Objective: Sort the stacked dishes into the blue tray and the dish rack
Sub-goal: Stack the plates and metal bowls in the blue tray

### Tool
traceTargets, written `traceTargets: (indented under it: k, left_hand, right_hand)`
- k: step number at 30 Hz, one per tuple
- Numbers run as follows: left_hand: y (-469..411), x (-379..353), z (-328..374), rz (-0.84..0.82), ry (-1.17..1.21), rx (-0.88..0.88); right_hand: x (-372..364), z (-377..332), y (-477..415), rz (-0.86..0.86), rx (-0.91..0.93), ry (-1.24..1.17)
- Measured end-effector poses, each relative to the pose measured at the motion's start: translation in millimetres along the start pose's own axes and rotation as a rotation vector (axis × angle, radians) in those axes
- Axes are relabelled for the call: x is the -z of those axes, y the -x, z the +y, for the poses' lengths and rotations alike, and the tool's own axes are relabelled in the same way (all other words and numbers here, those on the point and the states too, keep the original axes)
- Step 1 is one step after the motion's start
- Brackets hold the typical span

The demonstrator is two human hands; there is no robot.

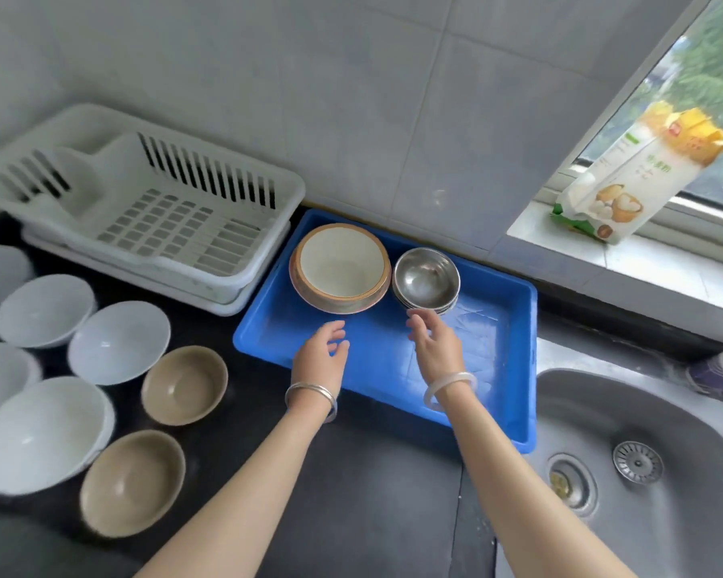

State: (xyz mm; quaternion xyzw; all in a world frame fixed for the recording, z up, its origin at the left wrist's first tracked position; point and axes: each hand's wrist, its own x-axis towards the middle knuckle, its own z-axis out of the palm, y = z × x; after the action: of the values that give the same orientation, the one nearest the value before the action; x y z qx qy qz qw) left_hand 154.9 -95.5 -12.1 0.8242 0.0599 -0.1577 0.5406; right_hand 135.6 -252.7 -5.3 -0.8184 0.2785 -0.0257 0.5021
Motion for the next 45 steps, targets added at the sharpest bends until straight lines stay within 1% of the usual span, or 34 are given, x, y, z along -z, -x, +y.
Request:
traceTargets:
  k: [4,7,9,12,14,17,20,22,25,28,30,33,35,41,45]
  left_hand:
    - [42.7,58.1,-41.2,0.217,0.077,0.092]
    - [70.3,93.9,-74.2,0.396,0.028,0.164]
    - [84.7,113.0,-94.0,0.491,-0.033,0.205]
    - [101.1,134.6,-118.7,0.634,-0.099,0.267]
    - [110.0,143.2,-131.1,0.723,-0.115,0.338]
    - [118.3,151.0,-143.8,0.794,-0.015,0.402]
    - [121.7,158.4,-153.7,0.792,0.164,0.437]
    - [124.1,163.3,-159.6,0.782,0.268,0.489]
    - [127.0,166.2,-168.9,0.710,0.337,0.524]
    - [124.7,167.2,-173.5,0.650,0.389,0.521]
    - [120.9,164.5,-172.9,0.591,0.434,0.499]
    - [115.1,156.1,-170.5,0.470,0.494,0.468]
    - [111.9,150.5,-168.2,0.429,0.538,0.468]
    - [109.4,144.6,-165.9,0.481,0.655,0.487]
    - [110.1,143.5,-165.5,0.466,0.637,0.473]
  right_hand:
    - [-64.6,-8.1,55.9,-0.214,0.016,-0.043]
    - [-113.3,-10.7,86.6,-0.392,0.030,0.027]
    - [-141.3,-16.7,96.7,-0.483,0.018,0.132]
    - [-175.6,-30.6,99.7,-0.569,-0.025,0.313]
    - [-193.0,-38.1,98.5,-0.606,-0.051,0.406]
    - [-212.5,-43.4,95.8,-0.590,-0.104,0.428]
    - [-223.6,-45.4,94.5,-0.557,-0.182,0.303]
    - [-225.5,-46.1,94.0,-0.539,-0.194,0.263]
    - [-217.9,-46.5,97.0,-0.486,-0.194,0.212]
    - [-199.8,-46.8,105.5,-0.401,-0.128,0.156]
    - [-186.5,-47.8,113.1,-0.382,-0.080,0.136]
    - [-171.5,-45.6,125.7,-0.433,-0.052,0.172]
    - [-165.3,-39.8,133.8,-0.475,-0.046,0.234]
    - [-163.2,-23.1,148.9,-0.538,0.013,0.420]
    - [-169.5,-20.8,153.8,-0.552,0.029,0.448]
